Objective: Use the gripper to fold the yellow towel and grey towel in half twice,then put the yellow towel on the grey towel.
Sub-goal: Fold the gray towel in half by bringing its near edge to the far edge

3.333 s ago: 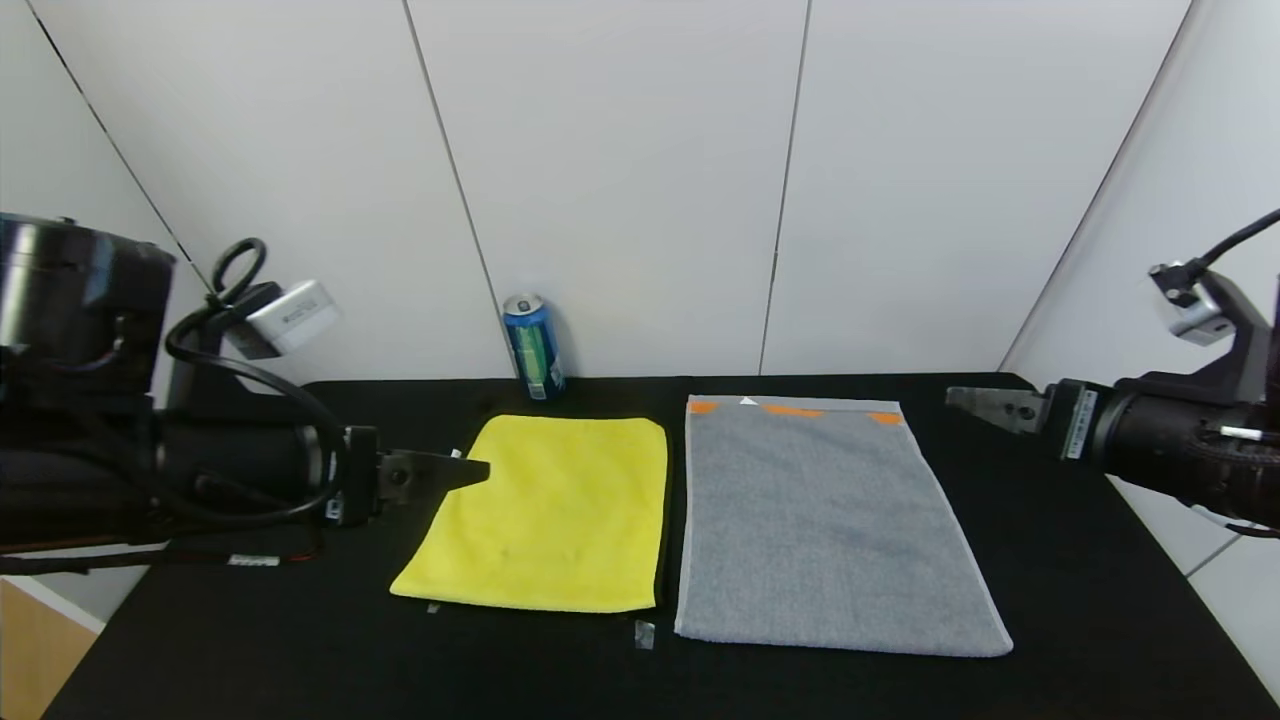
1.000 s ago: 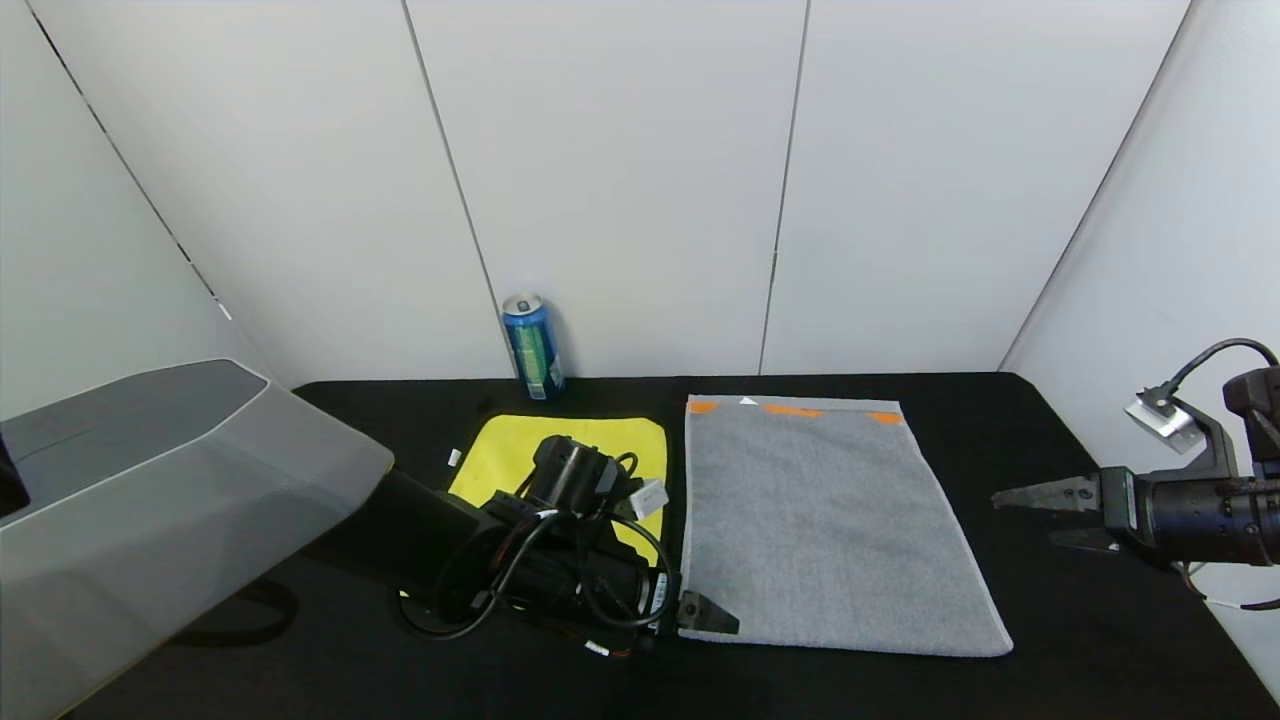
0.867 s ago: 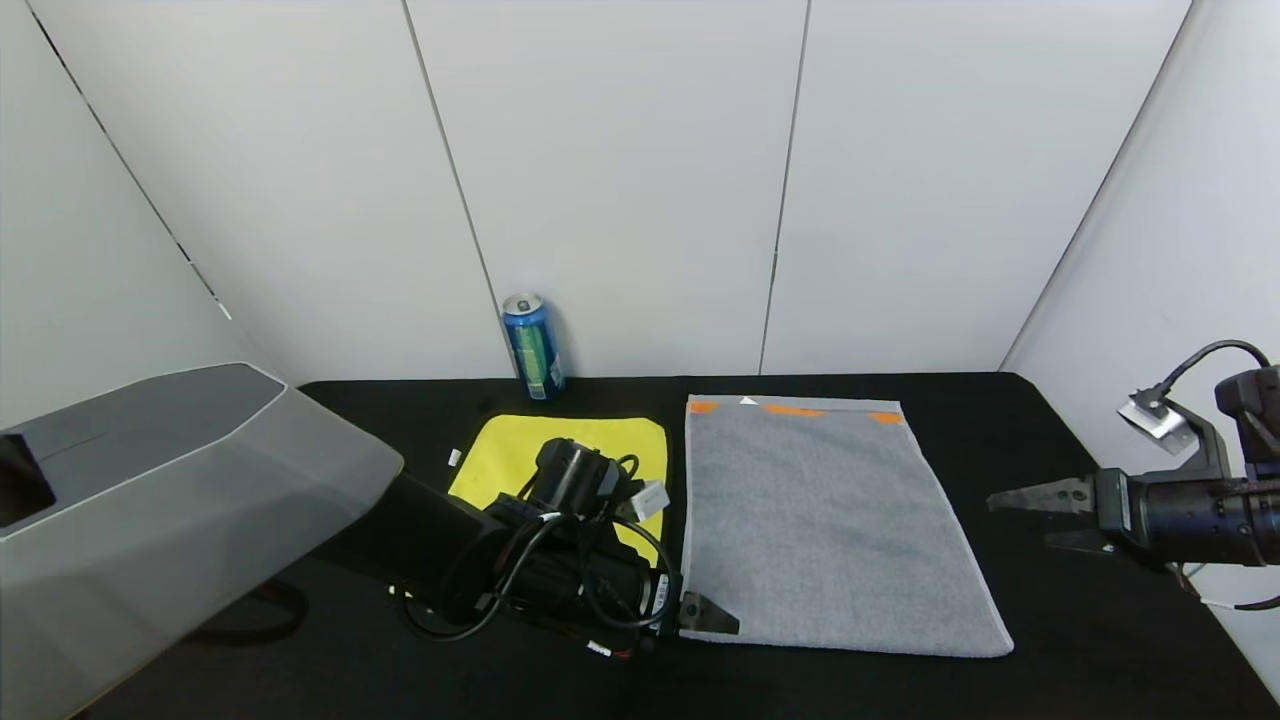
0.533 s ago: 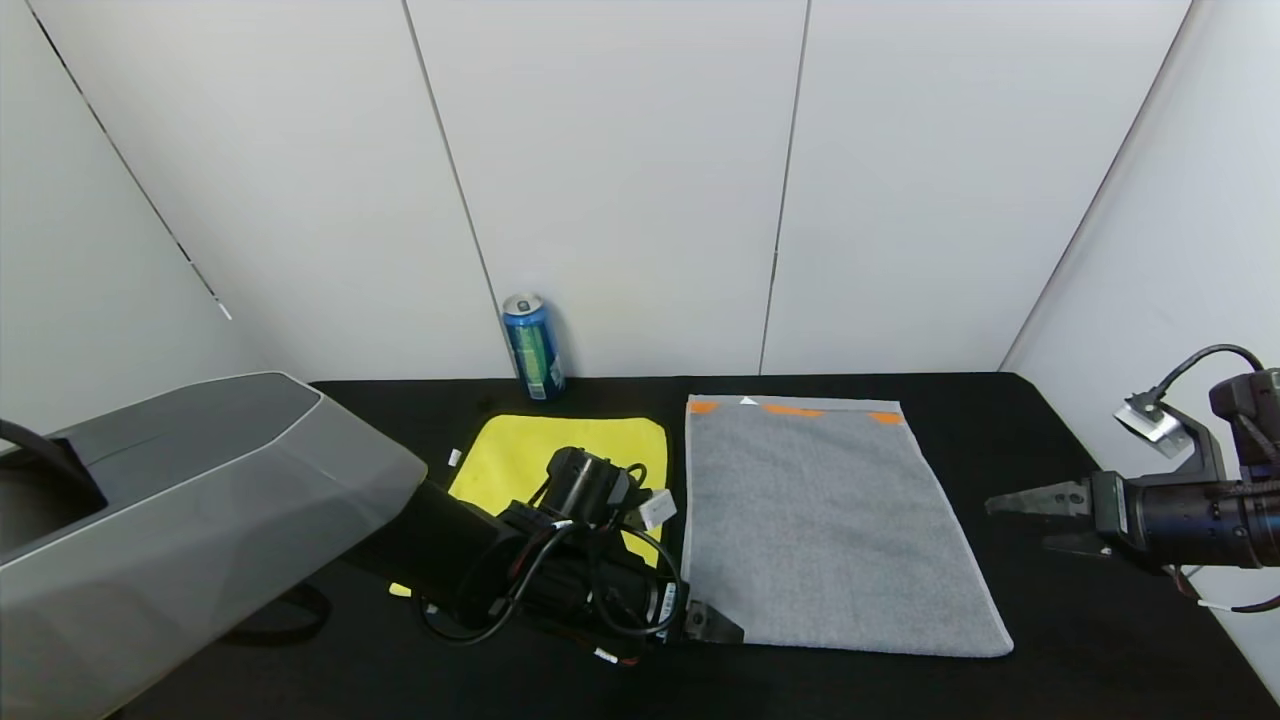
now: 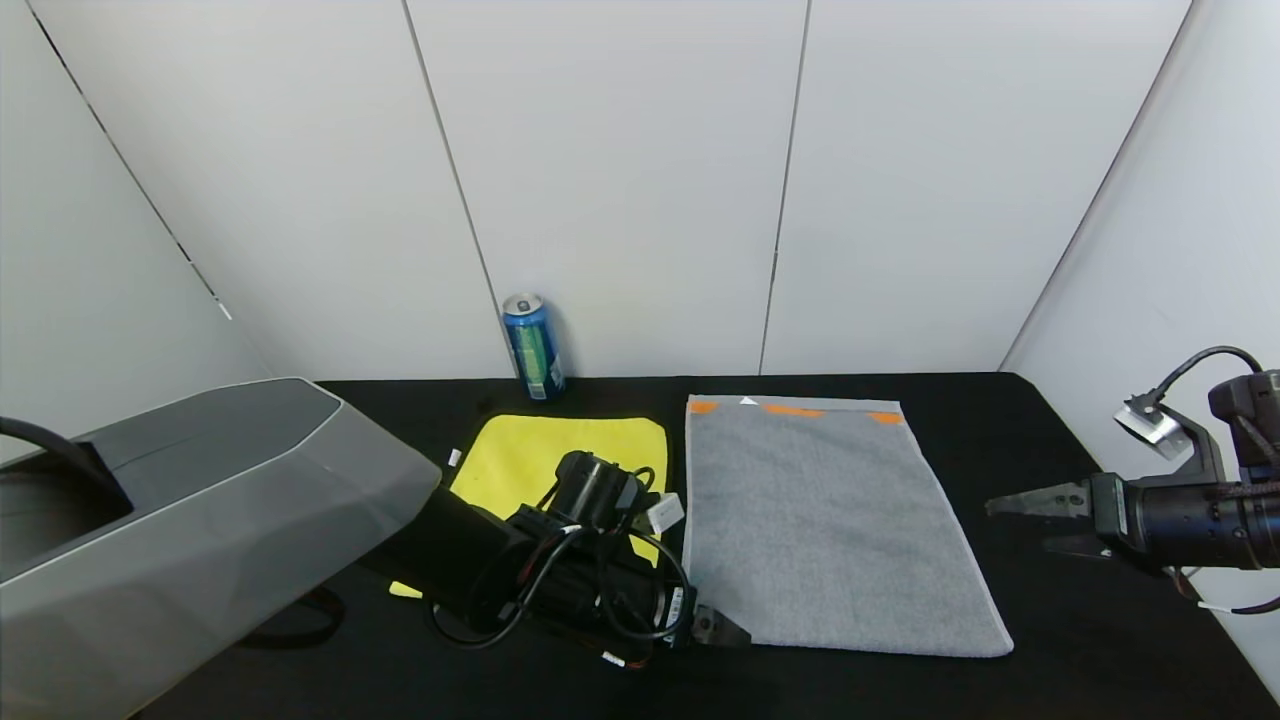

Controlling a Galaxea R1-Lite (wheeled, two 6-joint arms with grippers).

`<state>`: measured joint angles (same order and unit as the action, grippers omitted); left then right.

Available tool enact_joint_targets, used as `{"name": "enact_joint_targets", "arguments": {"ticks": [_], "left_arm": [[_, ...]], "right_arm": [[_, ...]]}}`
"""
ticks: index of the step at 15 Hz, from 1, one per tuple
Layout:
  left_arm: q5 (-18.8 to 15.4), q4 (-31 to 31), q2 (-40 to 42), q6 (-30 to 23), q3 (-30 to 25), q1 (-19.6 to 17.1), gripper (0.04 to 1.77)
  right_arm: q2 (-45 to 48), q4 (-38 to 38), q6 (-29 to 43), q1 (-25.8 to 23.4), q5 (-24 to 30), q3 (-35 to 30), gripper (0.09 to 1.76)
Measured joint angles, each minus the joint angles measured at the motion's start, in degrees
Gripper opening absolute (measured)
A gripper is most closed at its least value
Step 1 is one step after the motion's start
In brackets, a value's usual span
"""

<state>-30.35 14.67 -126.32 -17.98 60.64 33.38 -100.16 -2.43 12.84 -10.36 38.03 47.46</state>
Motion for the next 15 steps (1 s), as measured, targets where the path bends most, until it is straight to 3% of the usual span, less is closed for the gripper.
{"name": "enact_joint_targets", "arguments": {"ticks": [9,12,15], "left_arm": [[-0.16,0.60,-0.56,0.04,0.68,0.11,1.71],[-0.22,0.60,-0.61,0.02,0.63,0.02,1.18],[-0.27,0.61,-0.67,0.00,0.50,0.02,0.84]], "right_arm": [[-0.11,0.00,0.00,0.00,0.04,0.00,1.71],[-0.20,0.00,0.00,0.00,0.06,0.00,1.71],[-0.54,-0.02,-0.01,0.09,0.06,0.02,1.71]]}}
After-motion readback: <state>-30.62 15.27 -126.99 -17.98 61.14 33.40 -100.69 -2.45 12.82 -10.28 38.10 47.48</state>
